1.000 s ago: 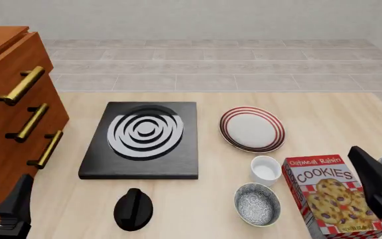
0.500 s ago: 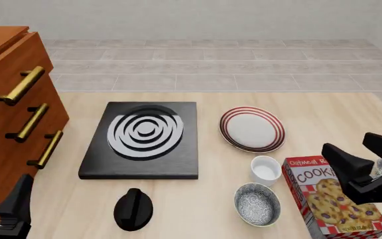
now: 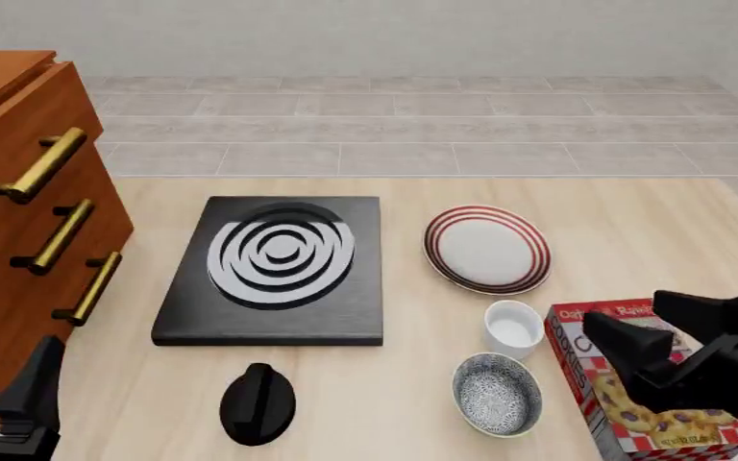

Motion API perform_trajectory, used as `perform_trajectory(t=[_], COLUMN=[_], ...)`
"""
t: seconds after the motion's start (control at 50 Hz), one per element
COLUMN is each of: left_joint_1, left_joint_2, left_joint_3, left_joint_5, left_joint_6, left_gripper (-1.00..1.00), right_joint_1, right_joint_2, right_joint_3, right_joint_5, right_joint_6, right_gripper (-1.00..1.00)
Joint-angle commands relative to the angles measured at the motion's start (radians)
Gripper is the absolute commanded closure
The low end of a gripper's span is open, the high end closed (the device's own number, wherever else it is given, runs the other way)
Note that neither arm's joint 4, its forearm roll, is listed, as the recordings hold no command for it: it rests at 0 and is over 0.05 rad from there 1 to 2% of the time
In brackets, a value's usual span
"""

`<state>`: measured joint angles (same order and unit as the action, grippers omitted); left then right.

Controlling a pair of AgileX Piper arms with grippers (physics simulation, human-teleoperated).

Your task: Pick the akita bowl next to the ramekin and place it on the plate.

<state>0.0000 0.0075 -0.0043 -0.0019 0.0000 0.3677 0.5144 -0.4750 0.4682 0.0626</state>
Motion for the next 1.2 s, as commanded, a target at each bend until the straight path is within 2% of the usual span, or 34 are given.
perform_trajectory(t=[0.02, 0.38, 0.62, 0.76, 0.78, 0.94, 1.2], left_joint_1=[0.0, 0.0, 0.0, 0.0, 0.0, 0.0, 0.0], left_joint_2=[0.0, 0.0, 0.0, 0.0, 0.0, 0.0, 0.0], left_joint_3=[0.0, 0.0, 0.0, 0.0, 0.0, 0.0, 0.0], left_joint_5=[0.0, 0.0, 0.0, 0.0, 0.0, 0.0, 0.0], left_joint_6=[0.0, 0.0, 0.0, 0.0, 0.0, 0.0, 0.0], left_gripper=[-1.0, -1.0, -1.0, -1.0, -1.0, -1.0, -1.0], right_joint_1=[0.036, 0.061, 0.097, 0.103, 0.104, 0.088, 0.018], right_joint_2=[0.026, 0.122, 0.188, 0.22, 0.234, 0.249, 0.315], right_joint_3=[0.019, 0.03, 0.039, 0.033, 0.04, 0.043, 0.055], right_joint_5=[0.033, 0.024, 0.0, -0.014, -0.025, -0.041, -0.098], right_joint_6=[0.047, 0.096, 0.189, 0.223, 0.25, 0.258, 0.232], right_gripper=[-1.0, -1.0, -1.0, -1.0, -1.0, -1.0, -1.0])
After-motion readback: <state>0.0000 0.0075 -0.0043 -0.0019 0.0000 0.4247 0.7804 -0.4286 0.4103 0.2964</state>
